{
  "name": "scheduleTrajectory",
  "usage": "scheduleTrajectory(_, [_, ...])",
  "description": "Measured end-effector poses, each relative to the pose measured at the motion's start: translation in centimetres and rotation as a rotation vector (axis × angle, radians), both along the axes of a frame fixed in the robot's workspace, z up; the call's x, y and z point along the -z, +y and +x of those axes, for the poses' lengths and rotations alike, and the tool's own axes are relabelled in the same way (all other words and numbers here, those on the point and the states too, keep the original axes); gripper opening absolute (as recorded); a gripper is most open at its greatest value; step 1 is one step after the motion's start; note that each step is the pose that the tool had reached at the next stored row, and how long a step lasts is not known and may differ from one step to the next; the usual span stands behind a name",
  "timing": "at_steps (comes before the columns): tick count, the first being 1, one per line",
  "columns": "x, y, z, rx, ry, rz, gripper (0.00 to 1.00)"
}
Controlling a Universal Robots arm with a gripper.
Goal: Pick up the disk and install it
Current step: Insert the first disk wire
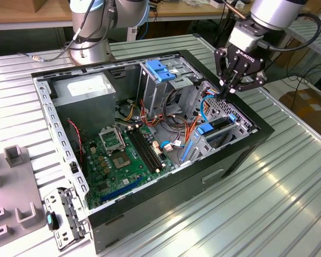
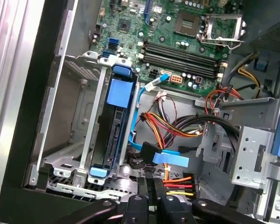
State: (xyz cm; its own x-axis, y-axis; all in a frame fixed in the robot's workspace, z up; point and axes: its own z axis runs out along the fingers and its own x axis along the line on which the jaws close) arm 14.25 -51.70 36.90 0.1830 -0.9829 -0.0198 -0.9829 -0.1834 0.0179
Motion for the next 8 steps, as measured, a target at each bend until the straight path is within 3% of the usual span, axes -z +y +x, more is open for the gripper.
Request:
scheduleTrajectory(4, [0.11, 0.0, -0.01, 0.059, 0.0, 0.0001, 0.17])
scheduleTrajectory(8, [0.23, -0.51, -0.15, 0.064, 0.0, 0.0, 0.17])
